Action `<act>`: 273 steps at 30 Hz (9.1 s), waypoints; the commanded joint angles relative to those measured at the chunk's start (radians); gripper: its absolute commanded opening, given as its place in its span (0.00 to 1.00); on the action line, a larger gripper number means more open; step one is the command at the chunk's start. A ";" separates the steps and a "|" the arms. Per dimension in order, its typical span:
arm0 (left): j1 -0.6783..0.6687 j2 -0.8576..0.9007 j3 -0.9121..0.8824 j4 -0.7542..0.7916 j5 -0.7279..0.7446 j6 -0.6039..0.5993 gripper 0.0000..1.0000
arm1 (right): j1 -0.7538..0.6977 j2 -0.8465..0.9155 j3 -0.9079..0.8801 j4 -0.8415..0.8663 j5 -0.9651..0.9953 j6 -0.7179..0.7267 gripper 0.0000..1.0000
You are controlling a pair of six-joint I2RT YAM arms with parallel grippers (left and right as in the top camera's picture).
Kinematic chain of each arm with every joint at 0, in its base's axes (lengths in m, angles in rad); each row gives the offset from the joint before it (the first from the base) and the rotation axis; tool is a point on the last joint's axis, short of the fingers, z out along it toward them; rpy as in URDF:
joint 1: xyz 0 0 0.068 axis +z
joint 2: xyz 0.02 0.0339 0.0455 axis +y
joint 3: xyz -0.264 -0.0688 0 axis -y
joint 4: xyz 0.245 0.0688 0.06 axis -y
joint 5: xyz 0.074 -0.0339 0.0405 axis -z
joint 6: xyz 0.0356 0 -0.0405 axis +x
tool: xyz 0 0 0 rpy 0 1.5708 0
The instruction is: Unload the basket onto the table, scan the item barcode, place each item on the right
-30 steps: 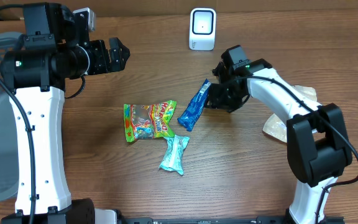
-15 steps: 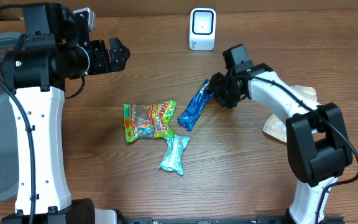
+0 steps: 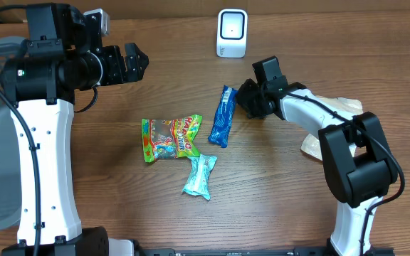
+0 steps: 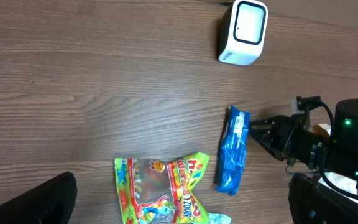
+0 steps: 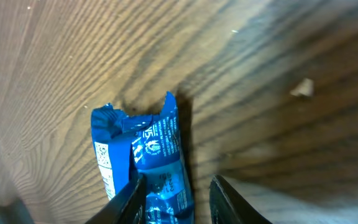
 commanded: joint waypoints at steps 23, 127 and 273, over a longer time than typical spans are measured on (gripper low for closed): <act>-0.006 0.003 -0.004 0.000 -0.003 -0.013 1.00 | 0.023 0.038 0.000 0.024 -0.206 -0.162 0.54; -0.006 0.003 -0.004 0.000 -0.003 -0.014 1.00 | 0.058 -0.359 0.138 -0.159 0.092 -0.755 0.04; -0.006 0.003 -0.004 0.000 -0.003 -0.013 1.00 | -0.460 -0.281 0.045 -0.635 0.204 -0.704 0.83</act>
